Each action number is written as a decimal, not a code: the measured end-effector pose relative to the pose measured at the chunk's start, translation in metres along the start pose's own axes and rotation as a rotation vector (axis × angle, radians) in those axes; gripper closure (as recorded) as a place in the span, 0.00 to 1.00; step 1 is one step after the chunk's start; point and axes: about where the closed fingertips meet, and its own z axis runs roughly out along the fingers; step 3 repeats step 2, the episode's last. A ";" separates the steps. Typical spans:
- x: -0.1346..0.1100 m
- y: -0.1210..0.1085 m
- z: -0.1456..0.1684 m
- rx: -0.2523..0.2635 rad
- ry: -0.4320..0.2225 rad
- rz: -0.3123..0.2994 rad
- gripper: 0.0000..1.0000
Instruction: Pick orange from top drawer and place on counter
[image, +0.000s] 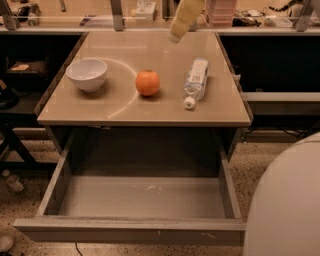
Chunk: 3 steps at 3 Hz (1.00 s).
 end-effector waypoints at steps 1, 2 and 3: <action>0.030 -0.022 -0.095 0.150 0.119 0.099 0.00; 0.041 -0.025 -0.107 0.165 0.149 0.115 0.00; 0.041 -0.025 -0.107 0.165 0.149 0.115 0.00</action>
Offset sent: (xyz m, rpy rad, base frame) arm -0.0281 -0.0563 0.0584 -0.0735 -0.0363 -0.1618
